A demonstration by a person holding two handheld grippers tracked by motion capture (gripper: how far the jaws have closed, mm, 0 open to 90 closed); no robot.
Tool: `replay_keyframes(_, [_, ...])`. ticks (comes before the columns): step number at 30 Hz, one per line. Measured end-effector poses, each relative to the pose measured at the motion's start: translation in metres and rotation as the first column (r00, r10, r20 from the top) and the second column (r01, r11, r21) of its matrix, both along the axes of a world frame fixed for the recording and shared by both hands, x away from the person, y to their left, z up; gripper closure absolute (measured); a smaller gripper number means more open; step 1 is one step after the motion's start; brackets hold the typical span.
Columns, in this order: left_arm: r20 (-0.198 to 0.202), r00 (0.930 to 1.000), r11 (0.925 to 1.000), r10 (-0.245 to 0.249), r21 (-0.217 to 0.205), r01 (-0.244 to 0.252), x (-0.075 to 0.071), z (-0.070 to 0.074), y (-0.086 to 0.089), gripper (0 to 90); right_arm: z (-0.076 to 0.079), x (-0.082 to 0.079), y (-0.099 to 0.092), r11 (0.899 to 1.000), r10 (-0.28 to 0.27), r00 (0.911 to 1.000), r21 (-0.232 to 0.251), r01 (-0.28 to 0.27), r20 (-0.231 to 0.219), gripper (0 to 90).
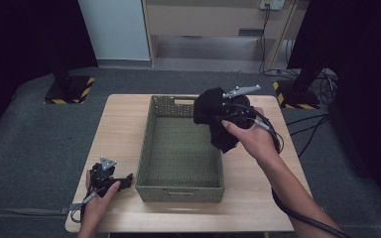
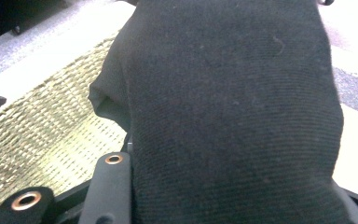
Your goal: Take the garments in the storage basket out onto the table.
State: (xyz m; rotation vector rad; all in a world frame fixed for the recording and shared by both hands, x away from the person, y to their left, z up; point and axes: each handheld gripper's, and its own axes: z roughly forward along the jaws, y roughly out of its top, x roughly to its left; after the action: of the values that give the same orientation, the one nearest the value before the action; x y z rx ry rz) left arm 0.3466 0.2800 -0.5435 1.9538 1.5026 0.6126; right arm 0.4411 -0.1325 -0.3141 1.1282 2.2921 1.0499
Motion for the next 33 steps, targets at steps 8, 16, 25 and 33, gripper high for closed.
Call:
replay_keyframes(8, [0.000,1.0000,1.0000,0.000,-0.001,0.000,0.000,0.000,0.000,0.0,0.001,0.001,-0.021,0.999,-0.036,0.9993,0.023,0.036,0.002,55.0])
replay_keyframes(16, [-0.002,1.0000,1.0000,-0.001,0.001,0.001,0.000,0.000,0.000,0.0,-0.001,0.004,-0.038,0.998,-0.066,0.9978,0.023,0.066,0.000,55.0])
replay_keyframes(25, [-0.002,1.0000,1.0000,-0.001,0.001,0.001,0.000,0.000,0.000,0.0,-0.003,0.006,-0.053,0.996,-0.093,0.9957,0.015,0.093,0.005,55.0])
replay_keyframes(33, [-0.002,1.0000,1.0000,-0.001,0.001,0.001,0.000,0.000,0.000,0.0,-0.010,0.009,-0.071,0.992,-0.123,0.9923,0.017,0.124,-0.004,55.1])
